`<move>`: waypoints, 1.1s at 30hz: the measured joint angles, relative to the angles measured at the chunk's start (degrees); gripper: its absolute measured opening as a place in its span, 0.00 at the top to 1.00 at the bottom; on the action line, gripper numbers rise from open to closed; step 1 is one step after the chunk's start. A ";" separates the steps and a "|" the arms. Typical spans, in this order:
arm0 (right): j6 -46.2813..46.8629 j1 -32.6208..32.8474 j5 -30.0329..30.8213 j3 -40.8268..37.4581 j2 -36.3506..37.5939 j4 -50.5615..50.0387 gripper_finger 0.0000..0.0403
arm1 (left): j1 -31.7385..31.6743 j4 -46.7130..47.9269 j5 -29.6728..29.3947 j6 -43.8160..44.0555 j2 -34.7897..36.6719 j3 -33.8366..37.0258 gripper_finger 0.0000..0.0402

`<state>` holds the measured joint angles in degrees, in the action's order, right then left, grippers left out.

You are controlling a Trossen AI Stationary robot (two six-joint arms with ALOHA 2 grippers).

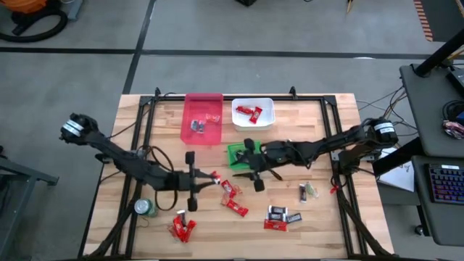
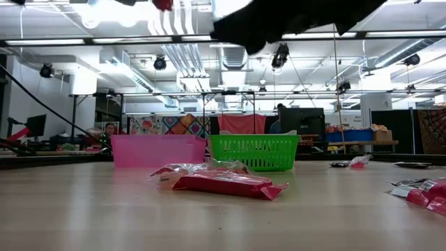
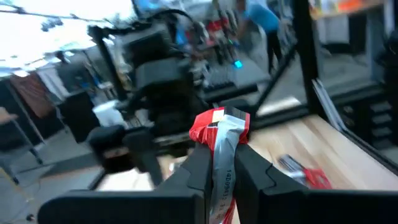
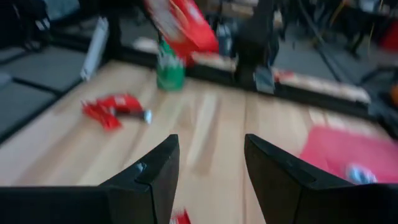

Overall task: Sort candy
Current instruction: Put the red chocolate bar into the white bin

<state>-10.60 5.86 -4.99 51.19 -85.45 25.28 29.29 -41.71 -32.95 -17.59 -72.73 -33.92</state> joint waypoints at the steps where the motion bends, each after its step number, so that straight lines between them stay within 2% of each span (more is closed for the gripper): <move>1: -0.50 0.49 0.01 -0.06 0.00 1.49 0.57 | -0.46 -3.82 -0.06 -0.30 -0.73 1.32 0.96; 6: -0.88 1.49 0.01 -0.12 0.00 7.38 0.57 | -3.06 -20.56 -0.02 -0.36 -5.98 4.56 0.96; 11: 0.10 1.38 0.55 -0.14 0.00 9.71 0.57 | -4.90 -27.63 -0.07 -0.37 -11.13 4.46 0.96; 27: -1.02 1.38 0.71 -0.14 0.00 9.75 0.57 | -7.35 -29.44 -0.11 -1.00 -20.09 -4.93 0.96; 33: -1.26 1.38 0.58 -0.14 0.00 9.20 0.58 | -7.76 -29.33 -0.35 -1.02 -21.64 -6.13 0.96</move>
<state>-11.85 7.25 -4.40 51.05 -85.45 34.48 21.54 -71.05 -33.30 -18.61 -94.37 -40.05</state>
